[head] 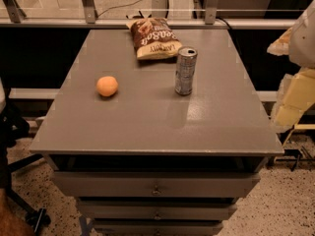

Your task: Move redbull can near orange

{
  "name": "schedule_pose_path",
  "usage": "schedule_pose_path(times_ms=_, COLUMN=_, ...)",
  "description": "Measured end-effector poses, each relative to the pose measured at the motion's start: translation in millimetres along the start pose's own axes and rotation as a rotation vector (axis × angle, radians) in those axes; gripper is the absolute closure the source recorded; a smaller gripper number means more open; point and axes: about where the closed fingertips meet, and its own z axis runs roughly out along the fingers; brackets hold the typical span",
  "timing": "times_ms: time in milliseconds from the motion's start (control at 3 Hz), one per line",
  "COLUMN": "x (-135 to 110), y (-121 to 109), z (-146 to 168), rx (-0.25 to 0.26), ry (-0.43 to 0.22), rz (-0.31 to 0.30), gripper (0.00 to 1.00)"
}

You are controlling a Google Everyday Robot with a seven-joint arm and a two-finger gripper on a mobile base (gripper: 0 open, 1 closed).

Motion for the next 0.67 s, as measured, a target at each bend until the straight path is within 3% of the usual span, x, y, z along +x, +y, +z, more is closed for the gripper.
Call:
schedule_pose_path(times_ms=333, x=0.0, y=0.0, z=0.0, rx=0.000, ry=0.000, rz=0.000, gripper=0.00)
schedule_pose_path(times_ms=667, x=0.9, y=-7.6, z=3.3, rx=0.013, ry=-0.048, rz=0.052, gripper=0.00)
